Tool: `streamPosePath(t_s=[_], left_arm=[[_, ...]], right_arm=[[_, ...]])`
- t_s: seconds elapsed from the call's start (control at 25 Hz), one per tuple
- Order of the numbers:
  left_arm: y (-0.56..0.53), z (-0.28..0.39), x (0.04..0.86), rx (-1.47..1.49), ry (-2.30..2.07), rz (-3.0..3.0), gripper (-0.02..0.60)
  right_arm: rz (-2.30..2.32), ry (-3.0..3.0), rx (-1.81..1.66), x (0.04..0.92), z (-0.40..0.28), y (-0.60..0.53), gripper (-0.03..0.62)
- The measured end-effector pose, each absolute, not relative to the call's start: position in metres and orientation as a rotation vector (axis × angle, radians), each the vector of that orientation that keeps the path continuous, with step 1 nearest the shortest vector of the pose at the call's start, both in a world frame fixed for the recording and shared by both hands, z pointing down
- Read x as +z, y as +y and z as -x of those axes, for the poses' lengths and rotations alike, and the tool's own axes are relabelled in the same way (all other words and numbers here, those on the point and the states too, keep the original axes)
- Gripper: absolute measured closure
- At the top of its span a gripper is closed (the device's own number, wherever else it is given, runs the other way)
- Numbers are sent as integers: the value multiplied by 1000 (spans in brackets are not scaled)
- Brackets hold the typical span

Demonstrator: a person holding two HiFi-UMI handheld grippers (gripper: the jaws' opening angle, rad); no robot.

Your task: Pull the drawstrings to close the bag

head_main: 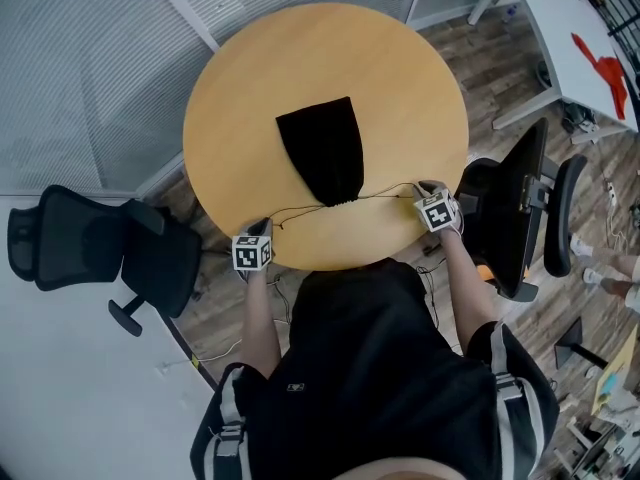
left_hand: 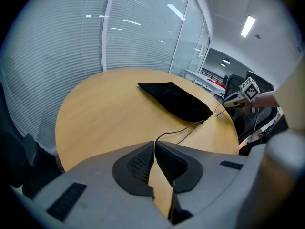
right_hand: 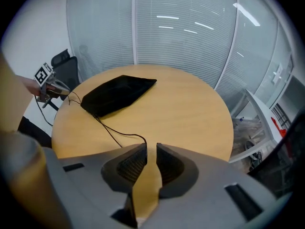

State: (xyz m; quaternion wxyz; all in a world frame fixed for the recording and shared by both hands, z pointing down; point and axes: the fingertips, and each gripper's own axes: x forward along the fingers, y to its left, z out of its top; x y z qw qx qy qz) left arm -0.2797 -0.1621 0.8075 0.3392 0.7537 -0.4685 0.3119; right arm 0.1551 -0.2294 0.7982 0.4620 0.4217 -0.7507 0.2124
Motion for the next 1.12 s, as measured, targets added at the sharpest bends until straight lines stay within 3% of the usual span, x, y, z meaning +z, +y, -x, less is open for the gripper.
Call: streamPosePath(t_s=[0.16,0.24,0.36,0.44,0.52,0.6,0.64,1.12], left_arm=[[-159,273,798,711,-1232,-2026,552],[-159,274,788,682,-1287,-2067,457],[-150,272,767,633,-1359,-2126,425],[-143,267,748,594,-1396,-2160,426],[-135,257,727,559,-1422,-2200,439],[-126,245,704,536,-1432,-2248,549],[-121,239,693,523,-1432,-2271,561],[-65,180,622,436,-1419,-2403,566]], right_arm=[[-1056,-1907,524,793,-152,-222,433],[-1065,-1952,524,788,-151,-217,410],[-1063,-2046,526,772,-148,-206,387],[-1056,-2119,510,752,-143,-199,421],[-1054,-2176,464,727,-139,-194,535],[-1053,-2230,428,706,-134,-187,536],[-1048,-2261,417,696,-131,-182,536],[-1005,-2434,260,628,-119,-127,537]])
